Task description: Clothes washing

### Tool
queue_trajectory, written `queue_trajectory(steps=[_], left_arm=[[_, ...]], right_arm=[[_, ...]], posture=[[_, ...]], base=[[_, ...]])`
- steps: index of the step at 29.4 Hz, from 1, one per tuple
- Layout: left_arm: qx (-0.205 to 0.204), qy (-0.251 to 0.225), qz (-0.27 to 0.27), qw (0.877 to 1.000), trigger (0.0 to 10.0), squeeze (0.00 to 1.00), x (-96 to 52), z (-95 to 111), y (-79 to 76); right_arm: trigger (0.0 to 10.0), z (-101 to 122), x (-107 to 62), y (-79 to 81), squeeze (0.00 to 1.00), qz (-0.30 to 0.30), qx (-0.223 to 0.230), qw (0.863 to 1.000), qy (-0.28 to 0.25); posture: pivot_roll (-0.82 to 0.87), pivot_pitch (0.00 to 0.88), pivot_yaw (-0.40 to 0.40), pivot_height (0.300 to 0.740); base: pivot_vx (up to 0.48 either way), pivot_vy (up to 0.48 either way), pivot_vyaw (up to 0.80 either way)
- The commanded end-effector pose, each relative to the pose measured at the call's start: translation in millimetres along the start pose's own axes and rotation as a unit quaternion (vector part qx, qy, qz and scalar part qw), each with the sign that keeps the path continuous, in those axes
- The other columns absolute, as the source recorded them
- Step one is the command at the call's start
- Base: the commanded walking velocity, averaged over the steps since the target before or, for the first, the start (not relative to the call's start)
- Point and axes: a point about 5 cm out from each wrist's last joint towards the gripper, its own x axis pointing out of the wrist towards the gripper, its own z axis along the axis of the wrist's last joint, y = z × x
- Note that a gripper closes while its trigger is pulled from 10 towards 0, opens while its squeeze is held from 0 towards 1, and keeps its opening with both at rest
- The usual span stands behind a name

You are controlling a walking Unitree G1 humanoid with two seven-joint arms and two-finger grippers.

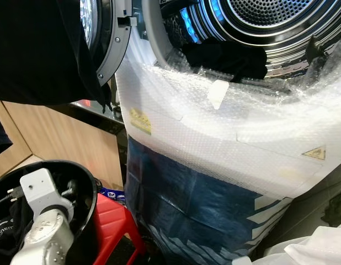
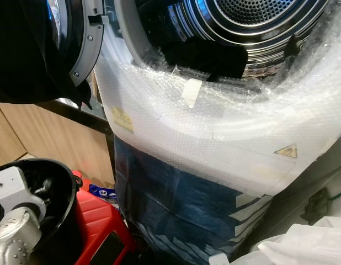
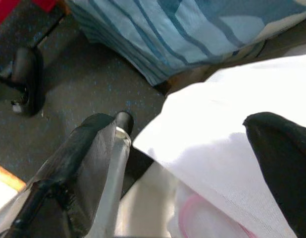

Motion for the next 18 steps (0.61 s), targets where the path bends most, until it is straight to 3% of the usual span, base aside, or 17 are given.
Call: queue_trajectory(steps=[1,5,6,7,8,10,14,18], left_arm=[[0.005,-0.011,-0.001,1.0,10.0,0.0,-5.2,15.0,2.3],[0.019,0.023,0.035,0.999,10.0,0.0,-8.5,20.5,23.0],[0.033,0.034,0.04,0.998,10.0,0.06,-9.6,21.1,28.9],[0.057,0.041,0.039,0.997,10.0,0.6,-11.0,21.4,33.4],[0.086,0.049,0.035,0.994,10.0,1.0,-12.4,20.2,37.9],[0.164,0.083,-0.014,0.983,10.0,1.0,-17.3,9.2,38.9],[0.15,0.1,-0.02,0.983,10.0,1.0,-16.1,0.4,33.9],[0.13,0.105,-0.035,0.985,10.0,1.0,-12.5,0.2,22.9]], right_arm=[[10.0,-1.4,-0.1,-0.8,0.0,-0.009,0.007,1.0,0.0],[10.0,-1.8,0.1,1.3,0.0,-0.012,0.005,1.0,0.001],[10.0,-1.4,0.2,1.9,0.0,-0.012,0.004,1.0,0.001],[10.0,-0.7,0.4,2.4,0.0,-0.012,0.001,1.0,0.0],[10.0,0.8,0.6,2.2,0.0,-0.014,-0.003,1.0,-0.001],[10.0,4.1,1.1,1.4,0.0,-0.016,0.005,1.0,-0.004],[10.0,6.9,1.5,3.1,0.0,-0.01,-0.02,1.0,-0.008],[10.0,8.9,1.7,3.8,0.0,-0.012,-0.016,1.0,-0.014]], posture=[[0.15,0.119,-0.01,0.74],[0.17,0.116,0.0,0.74],[0.17,0.115,0.006,0.74],[0.17,0.114,0.007,0.74],[0.18,0.111,0.008,0.74],[0.18,0.11,0.008,0.74],[0.18,0.115,0.011,0.74],[0.17,0.12,0.013,0.74]], base=[[0.0,0.0,0.0],[0.0,0.0,0.0],[0.0,0.0,0.0],[0.0,0.0,0.0],[0.0,0.0,0.0],[0.0,0.0,0.0],[0.0,0.0,0.0],[0.0,0.0,0.0]])
